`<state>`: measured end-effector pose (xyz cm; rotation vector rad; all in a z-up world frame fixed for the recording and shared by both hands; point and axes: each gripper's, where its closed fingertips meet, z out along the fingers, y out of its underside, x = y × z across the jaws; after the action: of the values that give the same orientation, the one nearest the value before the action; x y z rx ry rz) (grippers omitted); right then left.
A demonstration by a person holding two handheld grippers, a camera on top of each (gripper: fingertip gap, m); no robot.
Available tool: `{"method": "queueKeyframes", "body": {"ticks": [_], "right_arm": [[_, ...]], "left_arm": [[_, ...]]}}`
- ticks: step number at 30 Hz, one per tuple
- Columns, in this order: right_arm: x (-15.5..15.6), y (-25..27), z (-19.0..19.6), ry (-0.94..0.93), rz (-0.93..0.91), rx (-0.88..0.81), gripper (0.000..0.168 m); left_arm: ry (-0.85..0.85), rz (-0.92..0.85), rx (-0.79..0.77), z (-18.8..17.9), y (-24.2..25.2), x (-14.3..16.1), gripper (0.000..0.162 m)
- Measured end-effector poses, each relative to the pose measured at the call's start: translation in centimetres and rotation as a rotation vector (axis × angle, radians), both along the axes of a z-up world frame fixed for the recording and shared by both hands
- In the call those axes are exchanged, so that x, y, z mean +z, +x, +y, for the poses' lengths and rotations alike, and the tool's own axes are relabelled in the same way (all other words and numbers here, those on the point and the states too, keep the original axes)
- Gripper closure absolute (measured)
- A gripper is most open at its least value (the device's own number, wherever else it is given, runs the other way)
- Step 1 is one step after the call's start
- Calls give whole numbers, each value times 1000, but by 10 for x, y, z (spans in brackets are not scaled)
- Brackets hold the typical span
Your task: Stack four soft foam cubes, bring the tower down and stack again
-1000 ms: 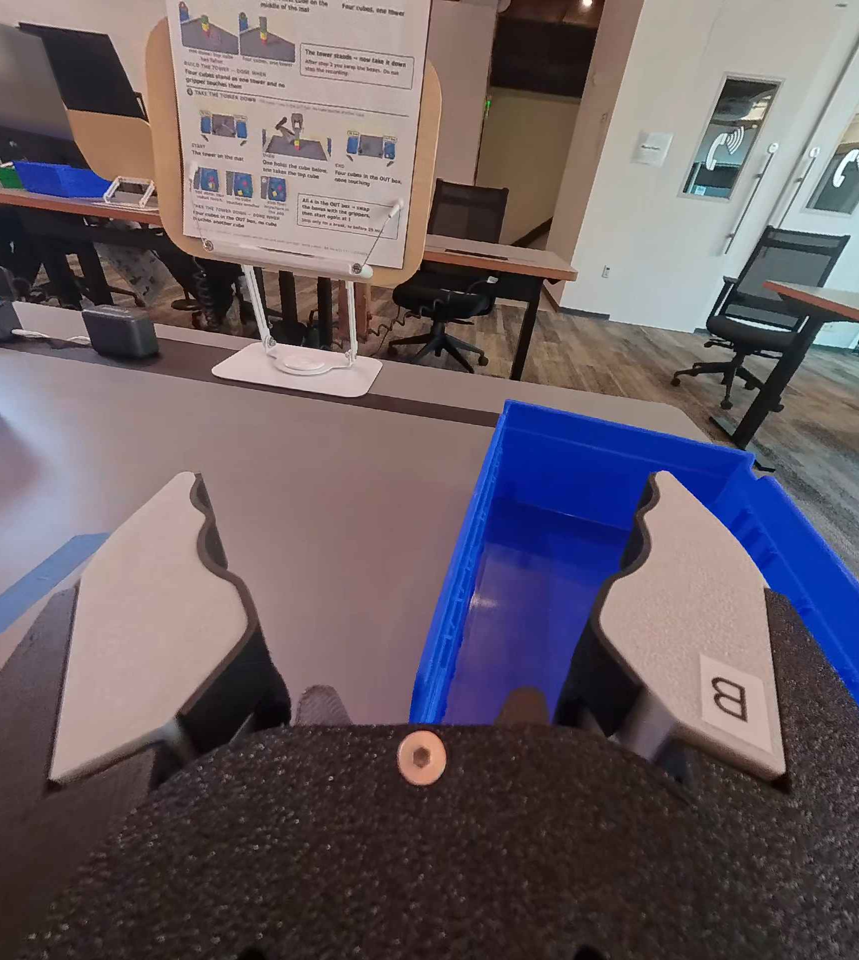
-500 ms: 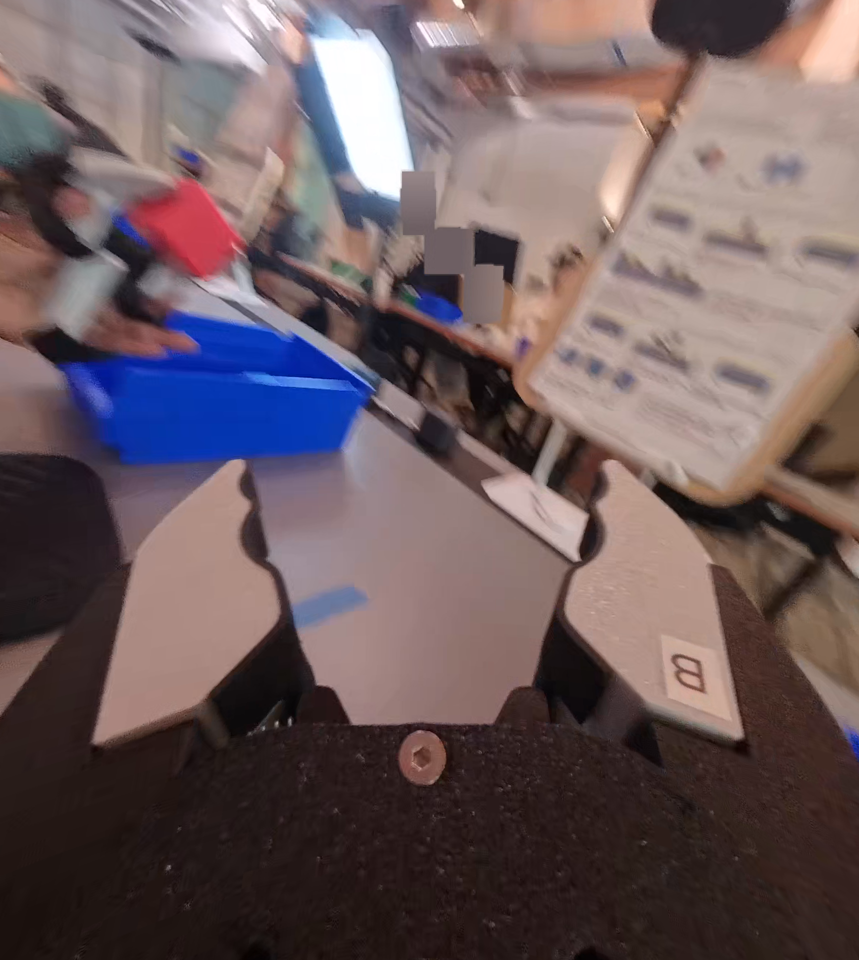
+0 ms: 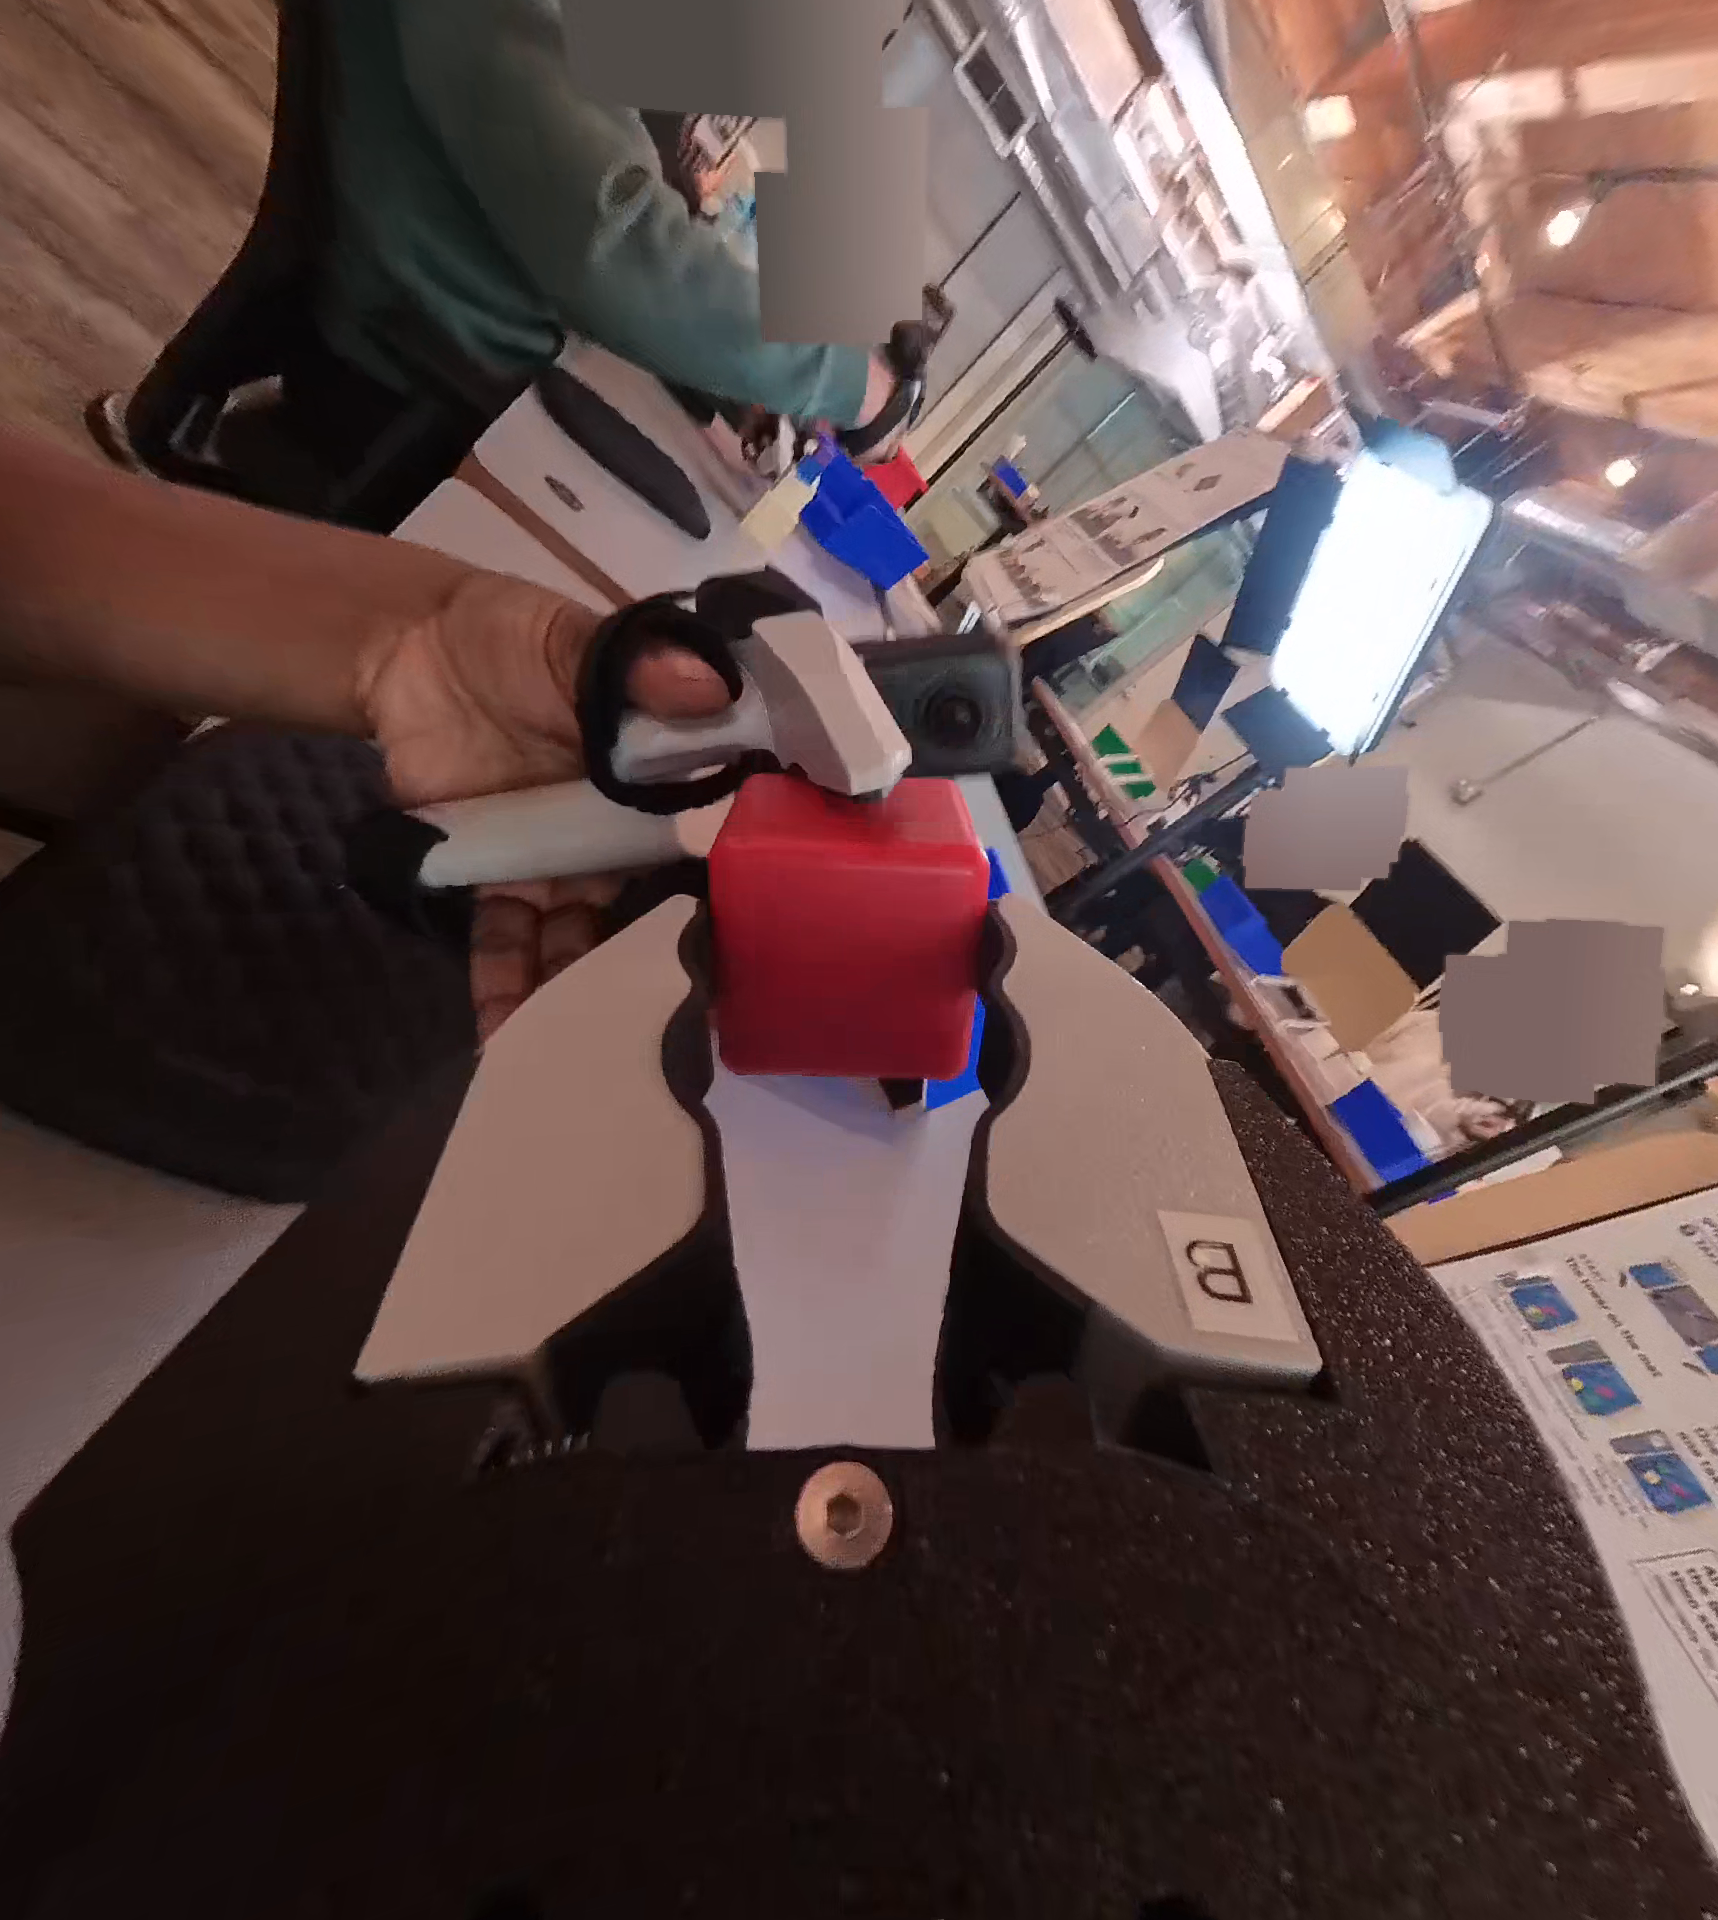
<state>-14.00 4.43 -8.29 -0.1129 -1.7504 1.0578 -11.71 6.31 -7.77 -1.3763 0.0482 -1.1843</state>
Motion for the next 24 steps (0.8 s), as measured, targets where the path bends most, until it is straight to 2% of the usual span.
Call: {"method": "queueKeyframes", "body": {"ticks": [1, 3, 5, 6, 8, 11, 15, 20, 24], "right_arm": [[-4, 0, 2, 20, -35, -6, 120], [-12, -3, 12, 43, -151, -55, 119], [-33, -9, 36, 109, -342, -171, 119], [-49, -10, 51, 155, -468, -240, 119], [-79, -10, 75, 216, -708, -345, 120], [-114, -8, 82, 236, -988, -365, 120], [-154, -9, 91, 373, -1193, -398, 120], [-175, -12, 95, 459, -1294, -464, 120], [-178, -11, 92, 451, -1322, -448, 120]], "left_arm": [[-17, 118, 39, 1, 0, -7, 103], [-95, 398, 211, 3, -17, -24, 67], [-194, 698, 439, -4, -51, -36, 45], [-230, 818, 522, -11, -65, -38, 36], [-307, 981, 599, -28, -84, -44, 33], [-453, 1053, 613, -46, -98, -62, 24], [-536, 1060, 597, -55, -105, -83, 21], [-561, 1081, 605, -62, -110, -90, 20], [-589, 1071, 622, -66, -120, -91, 21]]}}
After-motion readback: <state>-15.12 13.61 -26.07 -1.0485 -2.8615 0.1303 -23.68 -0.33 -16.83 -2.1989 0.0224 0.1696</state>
